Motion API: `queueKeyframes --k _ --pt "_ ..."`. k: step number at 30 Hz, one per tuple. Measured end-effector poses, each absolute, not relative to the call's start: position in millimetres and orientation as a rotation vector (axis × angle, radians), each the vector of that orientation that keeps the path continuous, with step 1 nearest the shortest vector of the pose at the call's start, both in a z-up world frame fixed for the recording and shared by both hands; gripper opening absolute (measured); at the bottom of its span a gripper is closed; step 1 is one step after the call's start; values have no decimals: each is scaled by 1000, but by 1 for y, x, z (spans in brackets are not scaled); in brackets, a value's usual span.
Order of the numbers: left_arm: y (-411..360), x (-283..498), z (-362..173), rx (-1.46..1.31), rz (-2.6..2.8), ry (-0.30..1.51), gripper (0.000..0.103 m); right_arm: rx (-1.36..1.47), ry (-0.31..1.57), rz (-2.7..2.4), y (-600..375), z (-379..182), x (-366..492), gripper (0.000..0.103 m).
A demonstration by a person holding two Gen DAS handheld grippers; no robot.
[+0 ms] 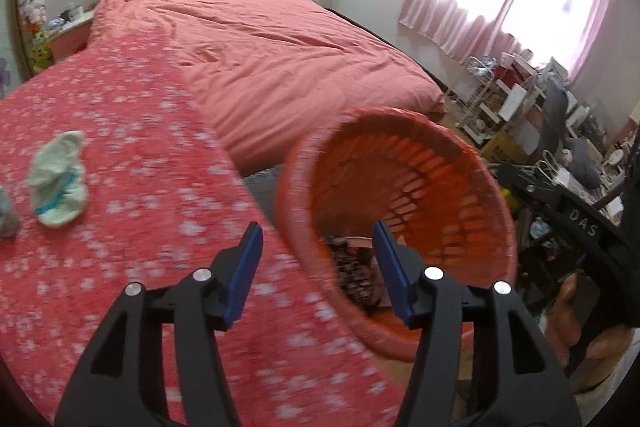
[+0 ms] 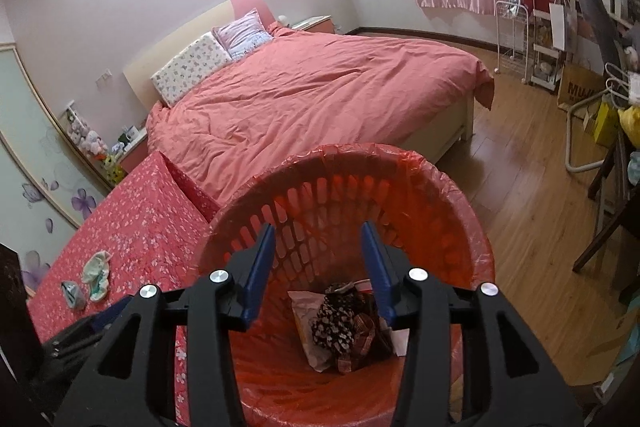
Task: Collect trash
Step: 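Open both tools to drop the cloth and holder into the basket, then move both tools back toward the two socks on the bed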
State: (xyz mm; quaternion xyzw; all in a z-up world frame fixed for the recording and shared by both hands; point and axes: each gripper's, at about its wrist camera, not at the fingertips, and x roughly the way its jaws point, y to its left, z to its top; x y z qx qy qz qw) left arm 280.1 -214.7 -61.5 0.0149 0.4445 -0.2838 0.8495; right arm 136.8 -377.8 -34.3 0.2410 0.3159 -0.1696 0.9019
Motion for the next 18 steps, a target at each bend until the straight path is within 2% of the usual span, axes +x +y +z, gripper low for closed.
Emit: queueKeyframes --k 18 --pt "-48 298 -52 23 -220 879 73 285 644 -350 -310 -22 145 71"
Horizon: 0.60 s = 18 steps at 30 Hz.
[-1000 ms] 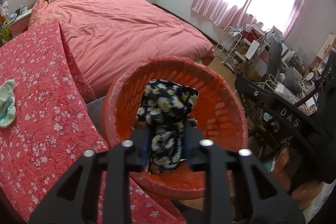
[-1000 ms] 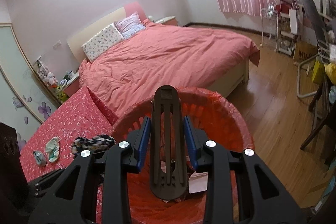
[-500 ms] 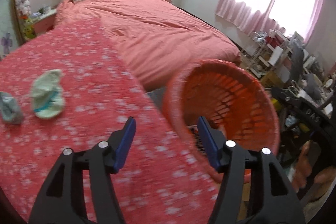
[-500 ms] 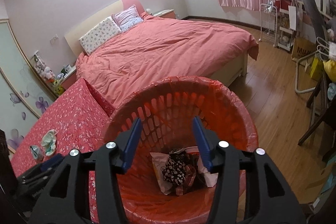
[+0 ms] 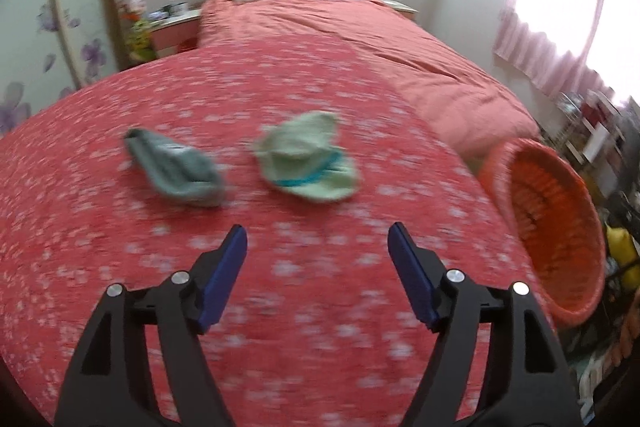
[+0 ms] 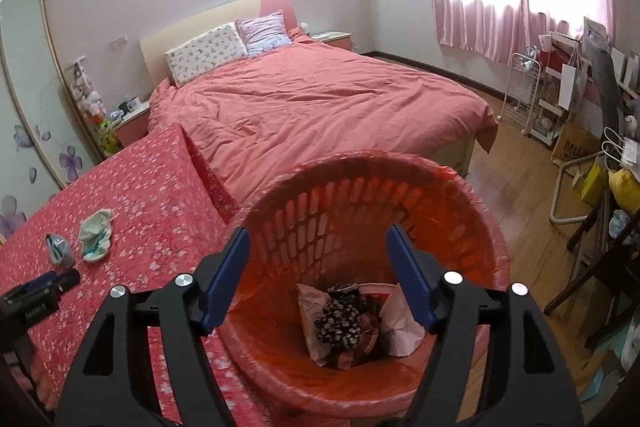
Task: Collect trash
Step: 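Move both tools back toward the two socks on the bed, then grasp the grey-green sock with the left tool and lift it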
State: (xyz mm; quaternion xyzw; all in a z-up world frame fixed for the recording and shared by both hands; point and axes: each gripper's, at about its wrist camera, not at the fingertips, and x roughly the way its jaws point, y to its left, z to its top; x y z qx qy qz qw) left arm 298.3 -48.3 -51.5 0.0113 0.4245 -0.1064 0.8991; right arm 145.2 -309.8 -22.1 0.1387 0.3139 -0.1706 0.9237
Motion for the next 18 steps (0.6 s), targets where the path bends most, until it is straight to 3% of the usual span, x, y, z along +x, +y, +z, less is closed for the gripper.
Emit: queueKeyframes --k 9,18 --pt "27 337 -50 -112 -34 846 75 247 640 -296 -270 -24 153 80" --pt "37 383 -70 -161 21 916 74 200 643 -215 -231 -28 165 84"
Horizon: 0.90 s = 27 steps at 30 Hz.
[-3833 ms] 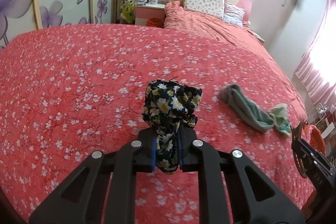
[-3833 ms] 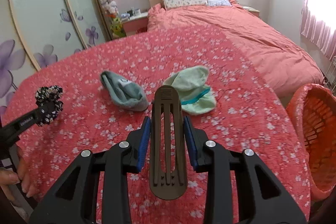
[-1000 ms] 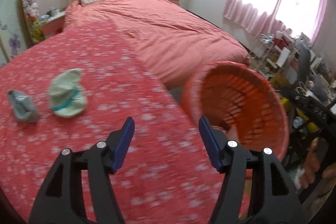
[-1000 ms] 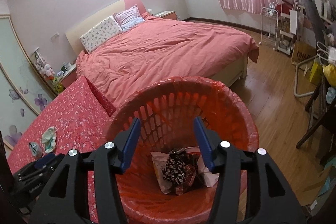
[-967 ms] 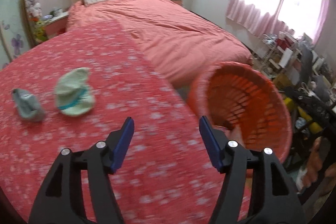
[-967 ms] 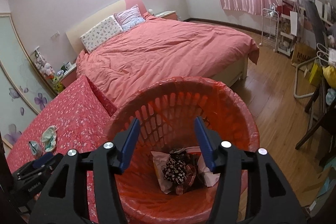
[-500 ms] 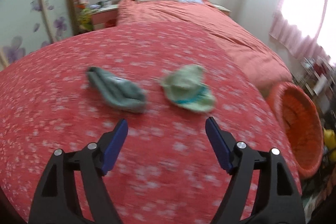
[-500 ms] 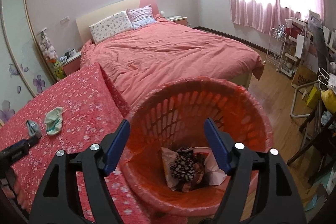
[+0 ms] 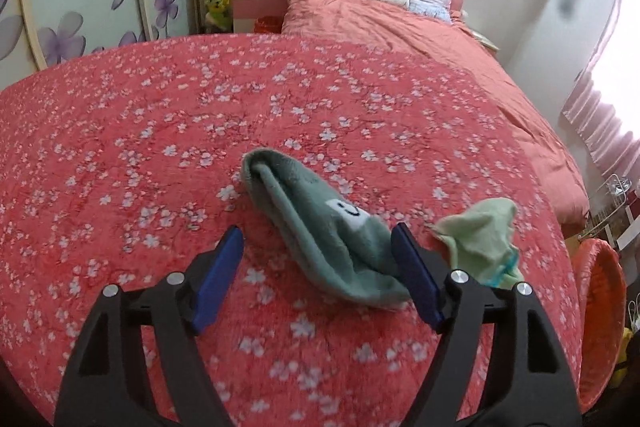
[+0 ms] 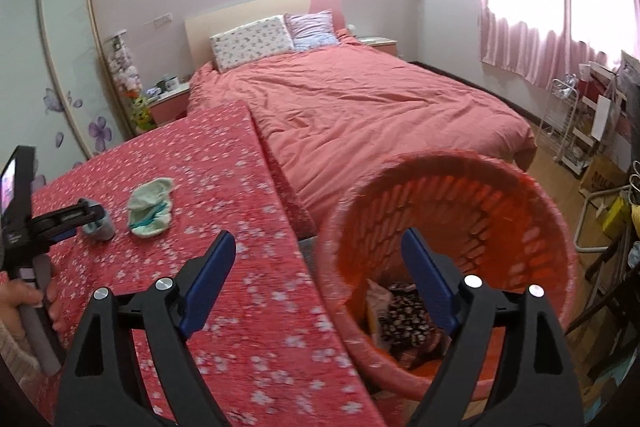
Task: Collect trash
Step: 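Grasp the grey-green sock with the left tool and lift it, then grasp the mint-green sock with the right tool while the left tool holds the grey sock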
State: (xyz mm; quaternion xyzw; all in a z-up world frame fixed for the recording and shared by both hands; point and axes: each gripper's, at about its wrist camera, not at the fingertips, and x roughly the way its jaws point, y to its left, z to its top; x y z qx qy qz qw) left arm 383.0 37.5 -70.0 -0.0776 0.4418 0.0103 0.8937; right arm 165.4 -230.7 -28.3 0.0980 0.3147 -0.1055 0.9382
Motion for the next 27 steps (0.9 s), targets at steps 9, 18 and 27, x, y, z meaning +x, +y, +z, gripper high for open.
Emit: queueKeyframes --k 9,18,27 --pt "17 395 -76 -89 70 903 54 185 691 -168 -209 -37 177 84" --pt "39 381 -72 -62 -10 903 10 166 701 -125 -186 -34 182 84" --pt "115 359 -75 -99 35 925 17 147 733 -53 -148 -37 204 84"
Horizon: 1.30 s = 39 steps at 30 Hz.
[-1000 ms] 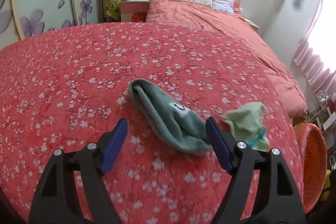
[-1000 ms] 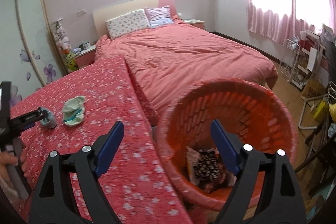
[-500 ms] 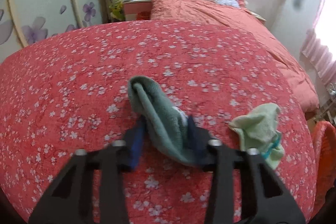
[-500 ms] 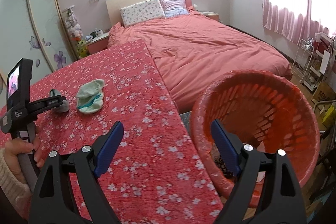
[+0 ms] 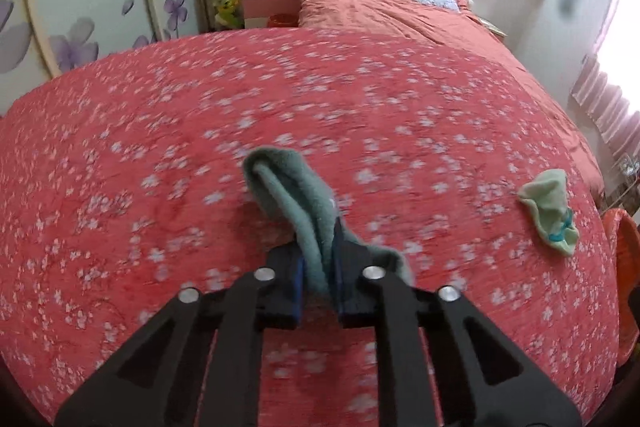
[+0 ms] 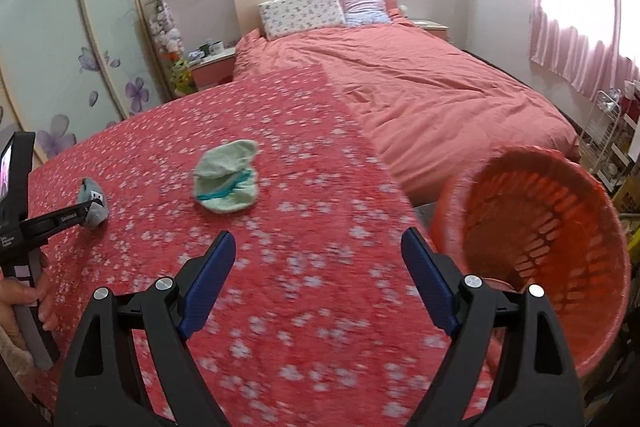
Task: Collect trash
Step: 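Grasp the mint-green sock with the right tool while the left tool holds the grey sock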
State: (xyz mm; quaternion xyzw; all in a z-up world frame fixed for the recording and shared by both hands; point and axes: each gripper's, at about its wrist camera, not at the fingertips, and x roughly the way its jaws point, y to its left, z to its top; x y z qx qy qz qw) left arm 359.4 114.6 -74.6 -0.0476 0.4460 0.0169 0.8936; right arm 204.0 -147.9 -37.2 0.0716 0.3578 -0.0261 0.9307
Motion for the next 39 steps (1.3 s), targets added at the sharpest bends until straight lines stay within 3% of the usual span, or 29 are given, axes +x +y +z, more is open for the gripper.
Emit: queueKeyframes --k 24,39 --pt "132 353 -80 -138 3 893 19 114 843 -26 -89 -65 306 82" --pt "142 352 -79 -146 -4 893 19 88 878 -31 -84 -66 303 41"
